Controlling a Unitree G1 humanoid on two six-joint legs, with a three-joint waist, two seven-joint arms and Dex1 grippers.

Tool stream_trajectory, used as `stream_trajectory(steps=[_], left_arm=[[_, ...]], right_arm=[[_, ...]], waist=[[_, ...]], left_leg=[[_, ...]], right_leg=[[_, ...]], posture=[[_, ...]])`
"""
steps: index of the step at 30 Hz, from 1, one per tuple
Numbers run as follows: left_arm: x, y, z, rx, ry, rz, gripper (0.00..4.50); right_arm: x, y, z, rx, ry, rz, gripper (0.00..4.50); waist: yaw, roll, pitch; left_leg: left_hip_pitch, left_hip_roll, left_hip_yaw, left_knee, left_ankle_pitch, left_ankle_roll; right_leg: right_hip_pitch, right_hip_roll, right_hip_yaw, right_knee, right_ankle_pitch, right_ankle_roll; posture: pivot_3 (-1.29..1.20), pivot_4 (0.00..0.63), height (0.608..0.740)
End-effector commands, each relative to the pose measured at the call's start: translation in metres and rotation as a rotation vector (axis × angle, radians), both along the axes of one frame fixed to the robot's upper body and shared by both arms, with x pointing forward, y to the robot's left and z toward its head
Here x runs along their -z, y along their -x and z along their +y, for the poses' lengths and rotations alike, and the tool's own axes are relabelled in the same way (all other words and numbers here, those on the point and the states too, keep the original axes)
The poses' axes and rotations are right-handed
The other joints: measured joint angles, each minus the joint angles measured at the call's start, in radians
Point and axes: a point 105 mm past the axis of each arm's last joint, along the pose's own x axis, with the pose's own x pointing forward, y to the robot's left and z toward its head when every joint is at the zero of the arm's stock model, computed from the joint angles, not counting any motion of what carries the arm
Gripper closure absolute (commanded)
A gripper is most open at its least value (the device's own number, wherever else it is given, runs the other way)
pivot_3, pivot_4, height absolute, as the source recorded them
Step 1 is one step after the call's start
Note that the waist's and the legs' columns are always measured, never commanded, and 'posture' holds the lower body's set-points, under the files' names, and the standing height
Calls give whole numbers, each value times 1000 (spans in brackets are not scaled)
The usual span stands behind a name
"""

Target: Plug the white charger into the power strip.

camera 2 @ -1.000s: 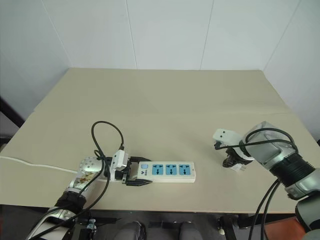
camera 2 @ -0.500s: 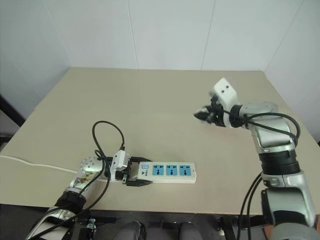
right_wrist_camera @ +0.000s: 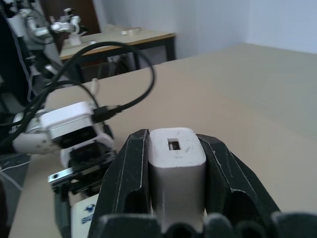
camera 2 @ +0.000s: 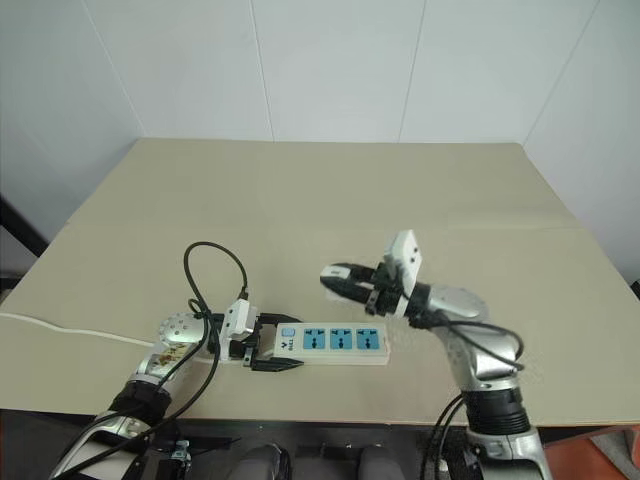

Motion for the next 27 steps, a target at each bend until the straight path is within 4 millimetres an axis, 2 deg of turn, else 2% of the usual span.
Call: stream_trajectory(steps=[1,12,21,27], left_arm=[[18,5,6,-1,-88,57,1183],[18,9,8,2,-90,66,1183],[17,9,9,-3,-92,65,1183],[17,9,10,-5,-92,61,1183]], right_arm=[[0,9,7,-75,-18,-60,3354],[25,10,17,-143,17,-89,3354],[32,5,36,-163,-2,-86,3354],[39,5,34,-166,12,-70,3354]], waist=[[0,0,0],[-1,0,0],[-2,0,0],[-2,0,0]], left_leg=[[0,0,0,0,0,0],[0,1,0,0,0,0],[0,2,-1,0,0,0],[0,2,-1,-1,0,0]], right_leg=[[0,0,0,0,0,0],[0,1,0,0,0,-1],[-1,3,0,1,-1,-2],[-1,3,0,1,-1,-2]], posture=[[0,150,740],[0,150,740],[0,150,740],[0,150,740]])
